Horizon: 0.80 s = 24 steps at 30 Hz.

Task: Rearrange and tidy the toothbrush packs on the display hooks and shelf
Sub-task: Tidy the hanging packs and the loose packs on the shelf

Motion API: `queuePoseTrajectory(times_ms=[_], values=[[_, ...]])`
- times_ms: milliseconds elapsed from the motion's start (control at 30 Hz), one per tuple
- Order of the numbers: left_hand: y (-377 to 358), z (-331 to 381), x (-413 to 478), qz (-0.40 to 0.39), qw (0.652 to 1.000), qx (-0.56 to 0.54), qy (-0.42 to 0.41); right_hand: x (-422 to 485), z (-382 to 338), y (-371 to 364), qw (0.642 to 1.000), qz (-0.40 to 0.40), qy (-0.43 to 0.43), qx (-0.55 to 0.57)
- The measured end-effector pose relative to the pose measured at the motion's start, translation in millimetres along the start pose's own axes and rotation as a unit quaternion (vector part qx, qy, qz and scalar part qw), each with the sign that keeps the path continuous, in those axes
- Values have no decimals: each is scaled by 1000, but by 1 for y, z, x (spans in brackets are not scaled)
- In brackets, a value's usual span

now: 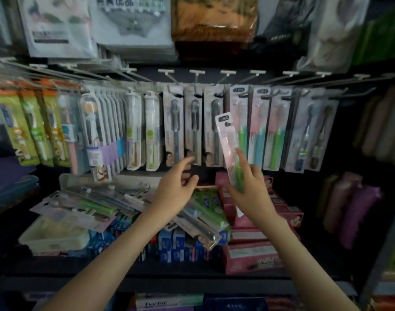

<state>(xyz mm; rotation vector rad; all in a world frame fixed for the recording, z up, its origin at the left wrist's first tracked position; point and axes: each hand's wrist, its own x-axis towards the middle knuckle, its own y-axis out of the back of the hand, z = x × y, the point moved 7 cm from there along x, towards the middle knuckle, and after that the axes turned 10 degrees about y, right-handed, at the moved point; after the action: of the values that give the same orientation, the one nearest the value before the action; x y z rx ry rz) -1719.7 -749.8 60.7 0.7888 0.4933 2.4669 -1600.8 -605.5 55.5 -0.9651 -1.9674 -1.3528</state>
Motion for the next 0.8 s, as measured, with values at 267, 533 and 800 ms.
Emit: queuePoseTrajectory(times_ms=[267, 533, 800], values=[[-51, 45, 40, 22, 990, 100, -96, -3, 61, 62, 995, -5, -20, -100], [-73, 73, 50, 56, 980, 121, -145, 22, 59, 59, 988, -15, 43, -150], [-83, 87, 74, 86, 960, 215, -154, 53, 72, 72, 979, 43, 2, -198]])
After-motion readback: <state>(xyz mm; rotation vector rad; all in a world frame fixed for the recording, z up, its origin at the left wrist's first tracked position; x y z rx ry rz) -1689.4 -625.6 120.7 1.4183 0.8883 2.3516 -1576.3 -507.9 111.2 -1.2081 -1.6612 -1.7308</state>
